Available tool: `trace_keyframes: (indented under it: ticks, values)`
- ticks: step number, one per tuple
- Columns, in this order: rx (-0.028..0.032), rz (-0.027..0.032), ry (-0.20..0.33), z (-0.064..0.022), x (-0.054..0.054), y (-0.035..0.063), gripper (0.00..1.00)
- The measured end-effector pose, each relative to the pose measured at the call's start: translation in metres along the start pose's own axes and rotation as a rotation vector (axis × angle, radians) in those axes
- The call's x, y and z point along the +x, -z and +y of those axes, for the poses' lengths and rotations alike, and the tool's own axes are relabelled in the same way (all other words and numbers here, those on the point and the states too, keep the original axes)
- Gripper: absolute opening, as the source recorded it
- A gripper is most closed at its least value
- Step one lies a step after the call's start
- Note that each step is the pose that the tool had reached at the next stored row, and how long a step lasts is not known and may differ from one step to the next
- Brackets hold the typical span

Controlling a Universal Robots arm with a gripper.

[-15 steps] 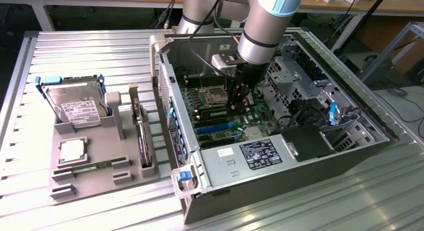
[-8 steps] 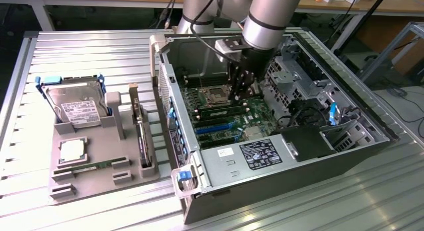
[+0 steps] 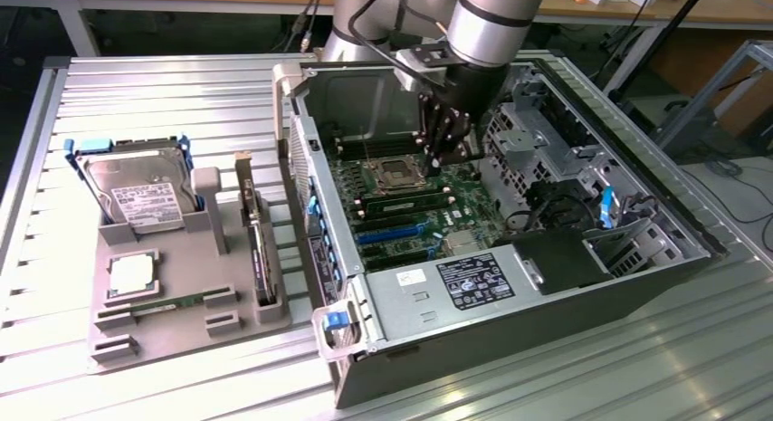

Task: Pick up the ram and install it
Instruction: 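Press down the ram until it locks into place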

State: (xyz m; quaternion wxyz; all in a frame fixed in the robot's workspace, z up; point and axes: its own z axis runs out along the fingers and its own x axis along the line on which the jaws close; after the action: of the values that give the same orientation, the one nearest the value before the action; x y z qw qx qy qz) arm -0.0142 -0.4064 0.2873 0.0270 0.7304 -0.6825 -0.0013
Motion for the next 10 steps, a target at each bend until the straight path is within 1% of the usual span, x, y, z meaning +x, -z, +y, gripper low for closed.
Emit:
trace_keyframes:
  ticks: [3, 4, 5, 6, 8, 9, 10]
  values:
    - [-0.0001, 0.0013, 0.000, -0.0002, 0.000, 0.0000, 0.10]
    - [-0.0003, 0.0021, 0.000, -0.0065, -0.001, -0.0001, 0.10]
    - [-0.0007, 0.0025, 0.002, -0.0168, 0.000, -0.0017, 0.10]
    - [-0.0008, 0.0032, 0.002, -0.0211, 0.000, -0.0041, 0.10]
    - [-0.0008, 0.0035, 0.002, -0.0370, 0.001, -0.0103, 0.10]
    - [-0.0009, 0.0037, 0.002, -0.0414, 0.001, -0.0149, 0.10]
    - [-0.0008, 0.0039, 0.003, -0.0414, 0.002, -0.0190, 0.10]
